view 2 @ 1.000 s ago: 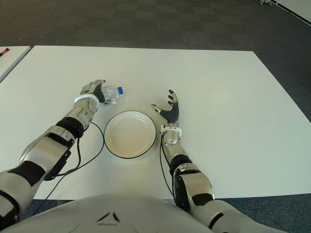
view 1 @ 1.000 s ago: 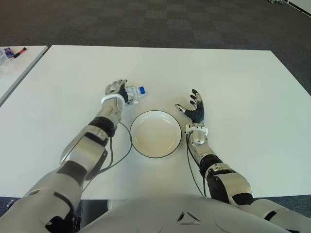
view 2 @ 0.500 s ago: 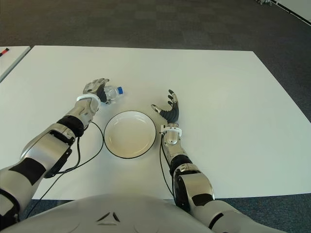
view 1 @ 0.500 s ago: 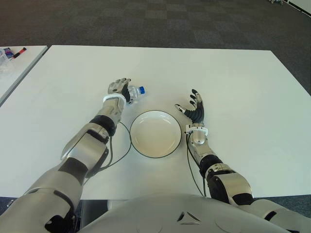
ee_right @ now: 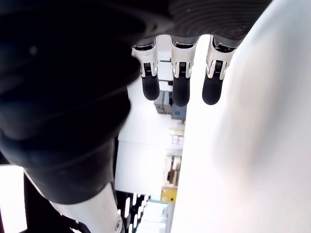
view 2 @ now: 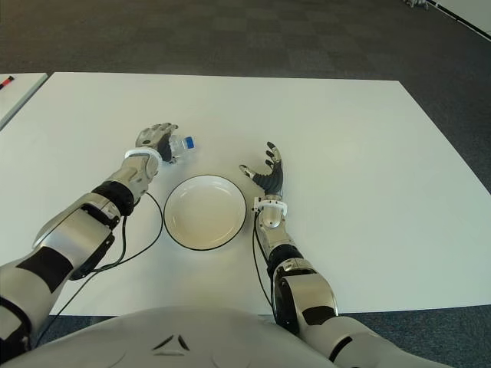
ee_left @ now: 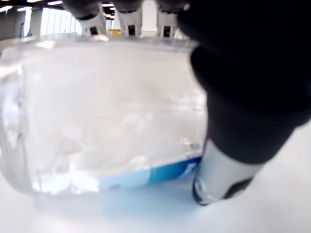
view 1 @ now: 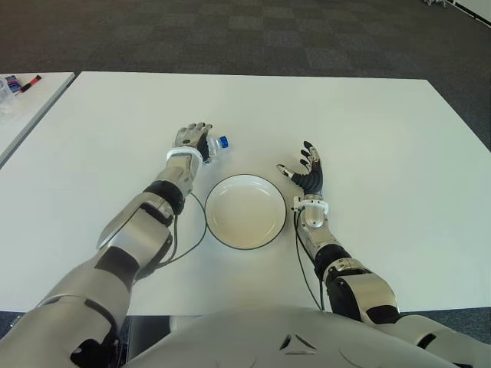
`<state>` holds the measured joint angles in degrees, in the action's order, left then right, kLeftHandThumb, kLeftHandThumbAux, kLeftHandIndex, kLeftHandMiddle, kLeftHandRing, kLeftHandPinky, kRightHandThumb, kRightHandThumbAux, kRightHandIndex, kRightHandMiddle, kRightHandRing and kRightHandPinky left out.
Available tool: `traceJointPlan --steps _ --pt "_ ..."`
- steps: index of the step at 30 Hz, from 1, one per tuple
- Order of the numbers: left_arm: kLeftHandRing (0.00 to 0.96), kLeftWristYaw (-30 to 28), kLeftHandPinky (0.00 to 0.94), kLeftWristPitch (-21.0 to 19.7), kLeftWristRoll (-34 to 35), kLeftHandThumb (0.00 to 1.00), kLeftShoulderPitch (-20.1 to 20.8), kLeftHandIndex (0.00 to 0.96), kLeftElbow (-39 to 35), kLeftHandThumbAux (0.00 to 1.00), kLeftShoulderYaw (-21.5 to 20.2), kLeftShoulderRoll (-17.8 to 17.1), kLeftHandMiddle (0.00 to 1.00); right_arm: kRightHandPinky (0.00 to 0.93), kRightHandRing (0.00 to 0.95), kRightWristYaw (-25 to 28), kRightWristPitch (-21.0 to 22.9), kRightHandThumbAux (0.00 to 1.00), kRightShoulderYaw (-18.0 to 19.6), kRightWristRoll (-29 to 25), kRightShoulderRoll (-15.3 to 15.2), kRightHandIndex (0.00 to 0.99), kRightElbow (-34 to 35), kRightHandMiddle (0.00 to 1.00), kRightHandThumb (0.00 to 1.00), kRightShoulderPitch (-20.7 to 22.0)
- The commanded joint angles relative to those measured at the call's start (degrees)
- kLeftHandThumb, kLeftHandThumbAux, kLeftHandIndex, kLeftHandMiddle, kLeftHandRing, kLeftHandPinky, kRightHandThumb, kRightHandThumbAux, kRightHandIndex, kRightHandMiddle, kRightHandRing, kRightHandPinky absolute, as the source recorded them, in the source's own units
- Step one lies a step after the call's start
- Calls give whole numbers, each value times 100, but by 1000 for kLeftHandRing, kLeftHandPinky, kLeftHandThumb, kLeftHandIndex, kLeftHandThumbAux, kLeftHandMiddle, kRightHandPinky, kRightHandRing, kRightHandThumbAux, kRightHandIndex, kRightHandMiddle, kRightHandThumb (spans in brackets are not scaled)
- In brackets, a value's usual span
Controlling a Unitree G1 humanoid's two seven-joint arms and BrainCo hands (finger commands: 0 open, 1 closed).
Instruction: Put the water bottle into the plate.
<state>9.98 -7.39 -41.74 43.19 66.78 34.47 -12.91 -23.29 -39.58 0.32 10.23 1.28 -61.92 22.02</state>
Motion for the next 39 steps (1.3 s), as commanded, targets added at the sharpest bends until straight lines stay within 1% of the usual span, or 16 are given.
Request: traceJointPlan --steps 1,7,14,17,27,31,34,35,39 --pt "57 -585 125 22 -181 0 -508 54 392 932 326 155 71 180 132 34 166 925 17 -46 55 137 -137 126 0 -245" --pt "88 -573 152 142 -269 0 -529 76 405 931 443 136 99 180 133 96 157 927 29 -62 54 137 -119 128 0 -256" --pt "118 -514 174 331 -524 0 -528 97 507 928 689 134 126 182 134 163 177 929 58 -99 66 137 -88 128 0 -270" --pt "129 -480 182 391 -561 0 -523 104 514 932 720 117 135 180 134 169 190 928 66 -102 69 137 -75 128 0 -273" --pt "146 -528 191 619 -436 0 -504 102 572 940 568 96 149 181 133 187 203 934 102 -127 83 138 -38 126 0 -278" --pt "150 -574 202 626 -356 0 -511 101 597 941 502 120 149 180 132 198 209 936 106 -145 87 138 -28 125 0 -280" --pt "151 -690 213 554 -81 0 -528 97 637 939 237 183 144 180 132 225 219 938 117 -174 90 137 -28 125 0 -271" --pt "152 -799 214 520 57 0 -525 97 655 939 100 206 143 180 131 238 227 938 121 -186 92 137 -22 125 0 -269" --pt "147 -1133 211 451 391 0 -482 86 697 930 -205 213 129 178 129 277 247 940 133 -215 94 135 5 123 0 -270"
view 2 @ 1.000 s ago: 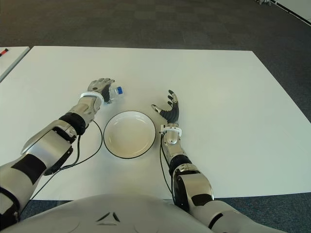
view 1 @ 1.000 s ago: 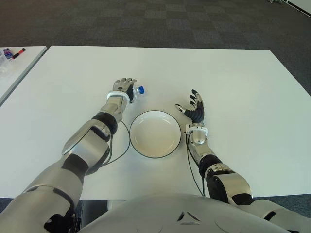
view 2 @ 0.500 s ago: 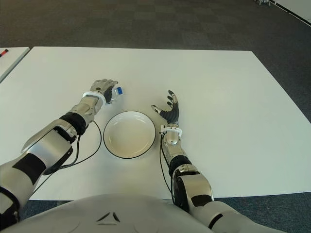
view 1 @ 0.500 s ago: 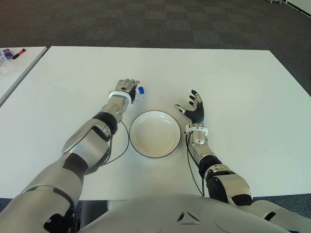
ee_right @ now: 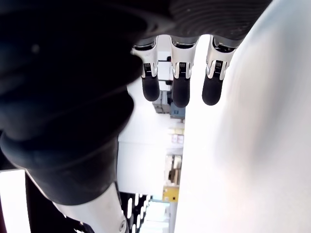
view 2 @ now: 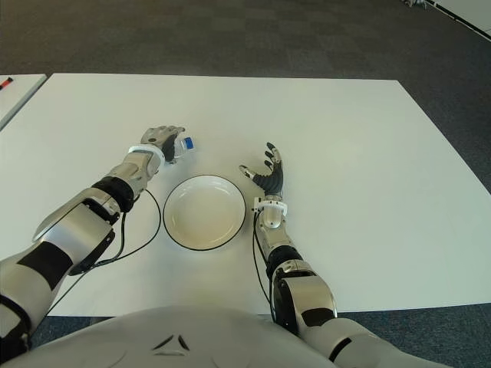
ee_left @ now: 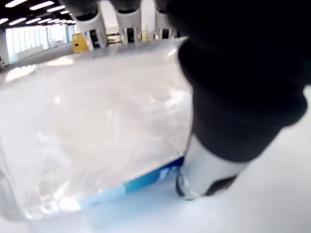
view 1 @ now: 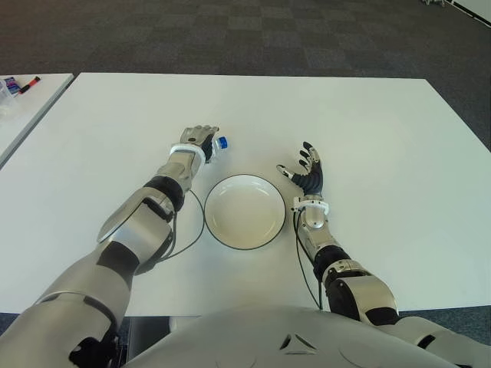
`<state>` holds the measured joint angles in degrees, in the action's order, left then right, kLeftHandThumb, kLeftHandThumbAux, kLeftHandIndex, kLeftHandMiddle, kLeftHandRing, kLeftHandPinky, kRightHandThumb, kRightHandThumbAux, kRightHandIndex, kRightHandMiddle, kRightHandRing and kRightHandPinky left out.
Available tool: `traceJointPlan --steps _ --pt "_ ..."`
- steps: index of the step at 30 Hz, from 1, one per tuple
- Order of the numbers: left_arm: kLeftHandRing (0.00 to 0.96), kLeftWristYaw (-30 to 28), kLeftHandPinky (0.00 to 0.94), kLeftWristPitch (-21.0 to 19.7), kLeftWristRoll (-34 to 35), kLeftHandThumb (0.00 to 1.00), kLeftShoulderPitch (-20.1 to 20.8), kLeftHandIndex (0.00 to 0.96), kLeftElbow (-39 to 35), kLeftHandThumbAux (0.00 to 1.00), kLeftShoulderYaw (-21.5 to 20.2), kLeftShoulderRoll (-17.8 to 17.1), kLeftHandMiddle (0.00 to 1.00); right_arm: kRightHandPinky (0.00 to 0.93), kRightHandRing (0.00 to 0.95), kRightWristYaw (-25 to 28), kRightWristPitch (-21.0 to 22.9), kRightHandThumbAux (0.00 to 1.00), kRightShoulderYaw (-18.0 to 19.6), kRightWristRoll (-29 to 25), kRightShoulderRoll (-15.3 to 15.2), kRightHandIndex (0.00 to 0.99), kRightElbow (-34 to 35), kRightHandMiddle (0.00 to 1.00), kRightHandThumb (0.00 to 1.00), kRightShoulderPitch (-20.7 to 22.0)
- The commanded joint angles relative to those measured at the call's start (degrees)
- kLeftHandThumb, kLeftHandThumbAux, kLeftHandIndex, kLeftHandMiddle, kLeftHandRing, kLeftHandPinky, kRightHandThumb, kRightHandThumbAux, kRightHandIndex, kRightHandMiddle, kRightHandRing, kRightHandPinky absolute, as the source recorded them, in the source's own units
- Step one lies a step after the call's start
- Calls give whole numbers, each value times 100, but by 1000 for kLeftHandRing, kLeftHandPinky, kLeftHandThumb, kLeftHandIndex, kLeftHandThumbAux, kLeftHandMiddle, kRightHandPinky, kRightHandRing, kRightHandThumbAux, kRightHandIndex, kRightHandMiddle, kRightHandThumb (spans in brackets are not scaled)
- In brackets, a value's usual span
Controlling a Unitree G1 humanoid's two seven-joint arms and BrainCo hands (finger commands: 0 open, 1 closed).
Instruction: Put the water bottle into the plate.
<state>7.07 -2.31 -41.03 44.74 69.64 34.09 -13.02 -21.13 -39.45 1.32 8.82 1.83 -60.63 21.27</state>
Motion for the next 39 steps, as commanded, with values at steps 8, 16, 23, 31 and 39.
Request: traceJointPlan --steps 8,16,23,31,39 --pt "119 -1530 185 -353 858 0 -488 63 392 912 -669 202 90 183 133 93 255 950 62 -102 38 140 -53 128 0 -215" --pt "105 -1589 172 -690 1022 0 -457 60 379 907 -871 256 78 185 137 98 278 952 69 -102 28 143 -8 133 0 -232" --pt "101 -1661 167 -1035 1079 0 -380 67 390 895 -950 289 81 182 137 143 294 952 100 -152 29 144 15 134 0 -241" --pt "89 -1707 158 -1267 1122 0 -248 64 361 871 -1078 360 68 177 130 239 357 942 135 -216 10 136 49 127 0 -240" --pt "75 -1722 147 -1187 1073 0 -240 56 322 873 -1045 344 53 174 125 306 398 939 163 -259 10 132 82 120 0 -246"
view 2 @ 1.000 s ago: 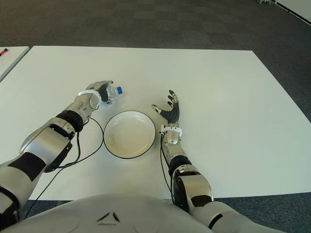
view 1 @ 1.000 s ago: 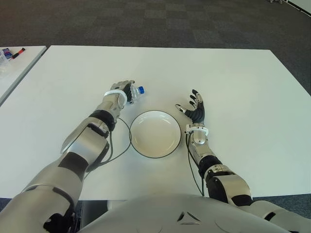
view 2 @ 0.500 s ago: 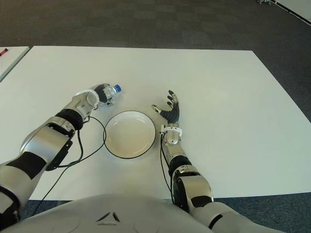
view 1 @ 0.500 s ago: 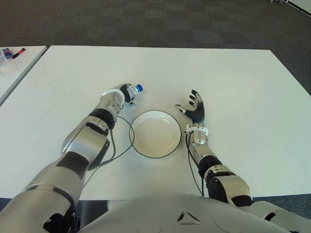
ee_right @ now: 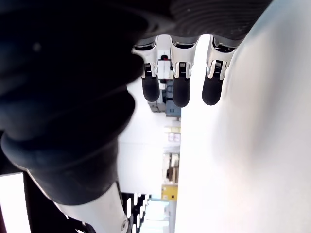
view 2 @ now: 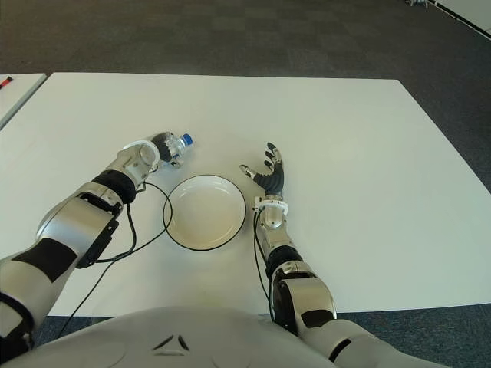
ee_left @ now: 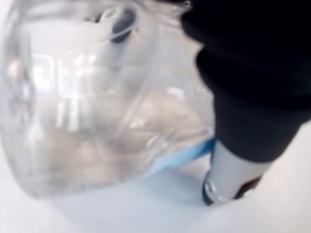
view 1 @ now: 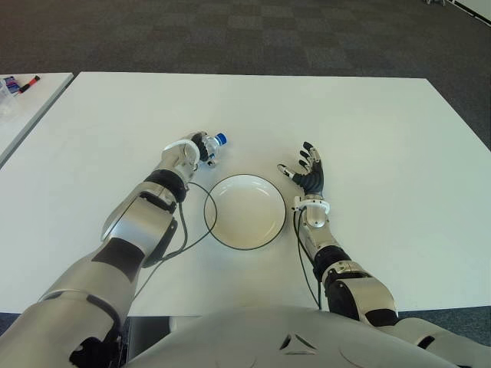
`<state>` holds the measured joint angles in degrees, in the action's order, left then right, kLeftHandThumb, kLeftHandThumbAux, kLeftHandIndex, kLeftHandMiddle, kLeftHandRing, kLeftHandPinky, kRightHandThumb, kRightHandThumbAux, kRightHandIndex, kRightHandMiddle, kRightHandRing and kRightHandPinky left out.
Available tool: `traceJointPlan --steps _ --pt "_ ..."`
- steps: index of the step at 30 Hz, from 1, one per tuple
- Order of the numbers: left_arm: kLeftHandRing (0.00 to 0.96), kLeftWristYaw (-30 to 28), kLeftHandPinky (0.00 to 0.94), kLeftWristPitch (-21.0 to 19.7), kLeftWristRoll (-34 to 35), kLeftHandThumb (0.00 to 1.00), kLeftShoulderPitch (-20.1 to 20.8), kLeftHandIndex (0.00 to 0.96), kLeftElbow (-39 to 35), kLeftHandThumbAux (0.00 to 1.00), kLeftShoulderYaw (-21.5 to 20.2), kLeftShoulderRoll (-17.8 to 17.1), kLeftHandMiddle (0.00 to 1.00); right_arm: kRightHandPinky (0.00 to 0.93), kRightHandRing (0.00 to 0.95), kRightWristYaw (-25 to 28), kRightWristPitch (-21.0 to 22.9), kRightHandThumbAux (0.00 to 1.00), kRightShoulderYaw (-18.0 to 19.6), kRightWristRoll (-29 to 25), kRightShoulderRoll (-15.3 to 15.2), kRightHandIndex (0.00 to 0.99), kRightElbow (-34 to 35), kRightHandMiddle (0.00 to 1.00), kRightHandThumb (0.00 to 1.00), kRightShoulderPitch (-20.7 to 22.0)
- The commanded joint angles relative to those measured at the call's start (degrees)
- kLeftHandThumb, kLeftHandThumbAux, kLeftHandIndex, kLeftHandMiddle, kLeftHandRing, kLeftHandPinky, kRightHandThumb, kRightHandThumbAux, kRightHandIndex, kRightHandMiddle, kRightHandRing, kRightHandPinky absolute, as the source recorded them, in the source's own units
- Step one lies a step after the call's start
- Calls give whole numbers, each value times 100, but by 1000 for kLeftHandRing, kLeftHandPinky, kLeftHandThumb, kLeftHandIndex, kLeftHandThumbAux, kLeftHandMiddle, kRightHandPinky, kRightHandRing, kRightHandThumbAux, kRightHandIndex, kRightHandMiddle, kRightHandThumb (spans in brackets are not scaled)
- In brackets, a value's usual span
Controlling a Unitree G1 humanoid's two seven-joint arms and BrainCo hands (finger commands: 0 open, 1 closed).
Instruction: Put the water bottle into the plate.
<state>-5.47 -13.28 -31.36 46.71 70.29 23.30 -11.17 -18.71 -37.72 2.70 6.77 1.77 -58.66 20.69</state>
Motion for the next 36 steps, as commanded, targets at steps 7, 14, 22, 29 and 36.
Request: traceJointPlan --steps 7,14,22,29,36 --pt "69 -414 149 -37 39 0 -408 52 267 881 108 151 46 165 116 200 339 935 87 -155 46 122 -51 111 0 -191" --pt "59 -428 146 -161 -54 0 -343 40 299 891 209 176 34 165 113 253 397 937 129 -178 71 118 31 109 0 -216" --pt "46 -561 135 -299 -97 0 -262 23 308 901 339 198 19 169 116 245 435 943 112 -180 84 120 104 111 0 -242" --pt "20 -629 108 -298 -170 0 -200 5 304 912 444 188 1 170 117 231 454 948 104 -176 98 124 142 112 0 -250" --pt "3 -779 93 -278 -254 0 -144 0 310 916 579 154 0 168 116 268 485 950 121 -216 123 125 174 112 0 -254"
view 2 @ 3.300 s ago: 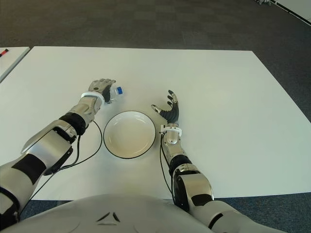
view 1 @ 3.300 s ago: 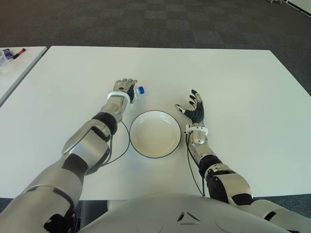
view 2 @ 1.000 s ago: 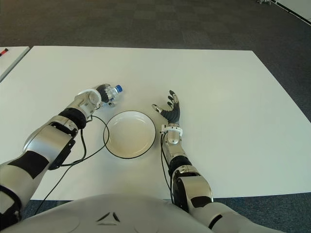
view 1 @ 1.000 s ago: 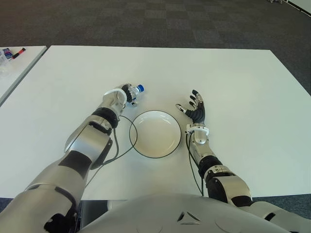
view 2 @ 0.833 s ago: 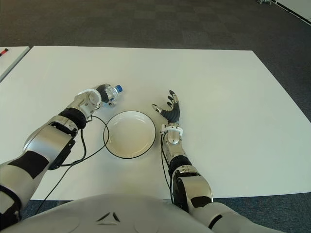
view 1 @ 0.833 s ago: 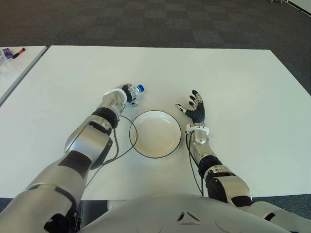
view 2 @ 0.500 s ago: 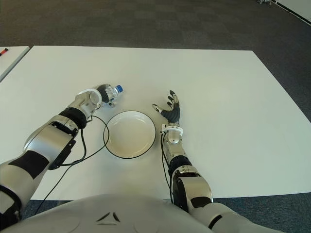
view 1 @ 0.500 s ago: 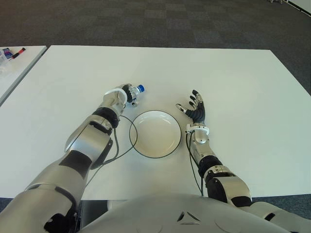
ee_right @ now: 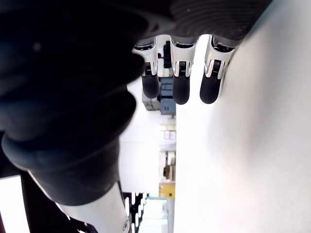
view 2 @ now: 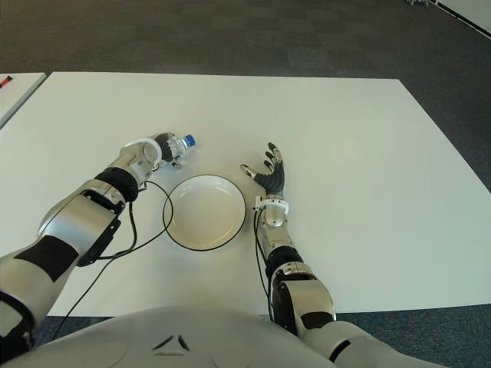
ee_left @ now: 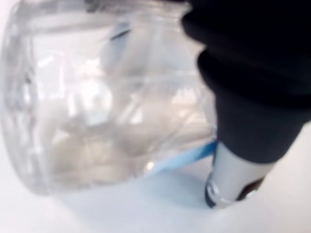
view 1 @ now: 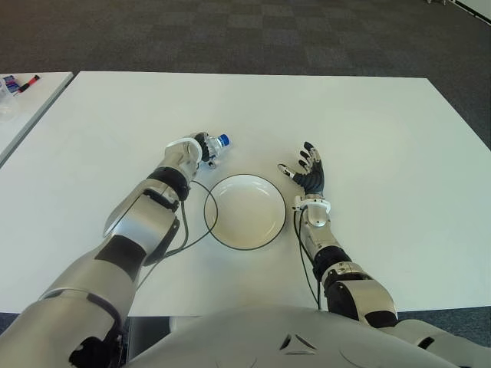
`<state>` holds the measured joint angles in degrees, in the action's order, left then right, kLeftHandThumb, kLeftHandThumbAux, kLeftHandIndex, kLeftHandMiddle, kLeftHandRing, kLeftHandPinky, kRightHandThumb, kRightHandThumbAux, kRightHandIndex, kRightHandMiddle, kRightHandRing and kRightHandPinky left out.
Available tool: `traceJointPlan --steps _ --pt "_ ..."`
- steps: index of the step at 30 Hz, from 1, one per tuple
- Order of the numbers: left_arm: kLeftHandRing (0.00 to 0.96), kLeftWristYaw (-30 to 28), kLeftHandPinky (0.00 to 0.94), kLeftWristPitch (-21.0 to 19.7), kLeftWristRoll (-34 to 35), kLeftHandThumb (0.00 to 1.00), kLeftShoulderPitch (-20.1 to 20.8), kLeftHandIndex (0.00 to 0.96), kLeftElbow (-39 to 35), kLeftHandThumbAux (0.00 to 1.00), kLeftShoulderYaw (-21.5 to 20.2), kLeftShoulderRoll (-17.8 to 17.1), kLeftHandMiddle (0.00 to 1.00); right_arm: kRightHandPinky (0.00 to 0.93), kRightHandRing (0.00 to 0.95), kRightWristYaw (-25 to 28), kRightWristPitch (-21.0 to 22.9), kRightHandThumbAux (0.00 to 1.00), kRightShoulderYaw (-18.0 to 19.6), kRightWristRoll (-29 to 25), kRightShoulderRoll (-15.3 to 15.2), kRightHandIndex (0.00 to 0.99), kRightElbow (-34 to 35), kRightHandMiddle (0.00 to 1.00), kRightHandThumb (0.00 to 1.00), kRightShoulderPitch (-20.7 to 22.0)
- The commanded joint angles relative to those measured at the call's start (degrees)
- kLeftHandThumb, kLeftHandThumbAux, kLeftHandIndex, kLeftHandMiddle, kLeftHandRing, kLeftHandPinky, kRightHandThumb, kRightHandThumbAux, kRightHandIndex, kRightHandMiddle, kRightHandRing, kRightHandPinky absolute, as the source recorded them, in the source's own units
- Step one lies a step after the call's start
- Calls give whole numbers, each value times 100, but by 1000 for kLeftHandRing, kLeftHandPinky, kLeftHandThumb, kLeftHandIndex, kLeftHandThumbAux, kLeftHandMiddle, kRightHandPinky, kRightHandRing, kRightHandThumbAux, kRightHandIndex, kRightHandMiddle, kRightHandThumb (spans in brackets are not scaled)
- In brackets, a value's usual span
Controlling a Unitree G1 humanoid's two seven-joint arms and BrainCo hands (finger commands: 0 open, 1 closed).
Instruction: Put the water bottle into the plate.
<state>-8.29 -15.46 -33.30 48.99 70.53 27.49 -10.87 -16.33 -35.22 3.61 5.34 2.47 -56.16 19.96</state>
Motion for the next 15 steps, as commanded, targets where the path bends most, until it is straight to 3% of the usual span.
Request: traceJointPlan --steps 1,9,13,15 --pt "1 -516 92 -59 -65 0 -369 0 286 916 176 121 0 168 116 31 238 949 32 -76 55 125 -71 112 0 -183" --pt "0 -669 95 -91 -118 0 -315 0 293 902 246 108 0 165 115 50 275 944 56 -115 83 124 -27 110 0 -187" --pt "0 -673 97 -80 -162 57 -310 0 300 877 279 94 0 159 112 84 272 943 87 -162 107 121 -9 108 0 -189" --pt "16 -655 128 -64 -188 153 -320 24 294 845 311 81 7 158 110 112 261 945 108 -203 124 120 1 106 0 -190"
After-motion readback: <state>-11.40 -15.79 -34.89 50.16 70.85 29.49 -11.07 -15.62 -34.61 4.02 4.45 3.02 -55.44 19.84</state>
